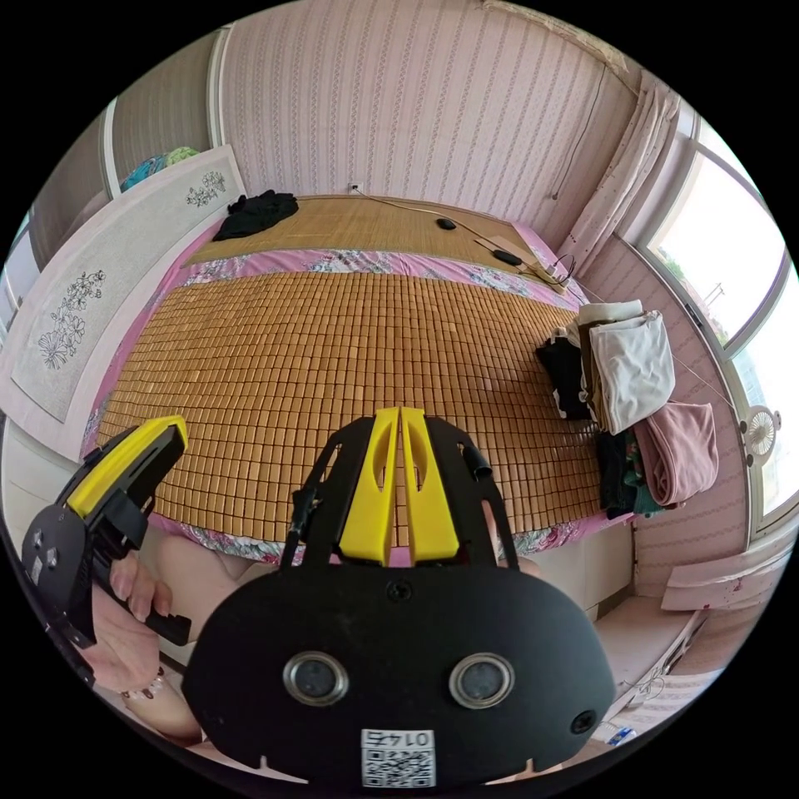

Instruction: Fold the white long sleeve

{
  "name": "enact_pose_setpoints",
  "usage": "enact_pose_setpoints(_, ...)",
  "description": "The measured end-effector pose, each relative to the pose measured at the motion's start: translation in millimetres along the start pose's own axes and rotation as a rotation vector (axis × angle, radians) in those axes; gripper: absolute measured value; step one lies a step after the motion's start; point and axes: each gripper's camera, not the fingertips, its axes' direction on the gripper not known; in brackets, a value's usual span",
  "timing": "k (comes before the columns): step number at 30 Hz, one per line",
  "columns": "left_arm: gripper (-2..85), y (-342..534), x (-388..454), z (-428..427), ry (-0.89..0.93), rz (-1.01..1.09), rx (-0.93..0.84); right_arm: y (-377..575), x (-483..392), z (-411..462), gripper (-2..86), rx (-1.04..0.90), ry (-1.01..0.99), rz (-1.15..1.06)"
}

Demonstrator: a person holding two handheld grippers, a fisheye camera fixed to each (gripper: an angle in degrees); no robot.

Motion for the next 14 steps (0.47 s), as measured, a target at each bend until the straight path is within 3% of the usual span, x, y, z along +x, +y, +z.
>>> enact_pose_setpoints(14, -0.9, 4, -8, 21, 0.015, -0.017, 0.074, -5, 17, 13, -0.9, 0.025, -0.036, 0.005)
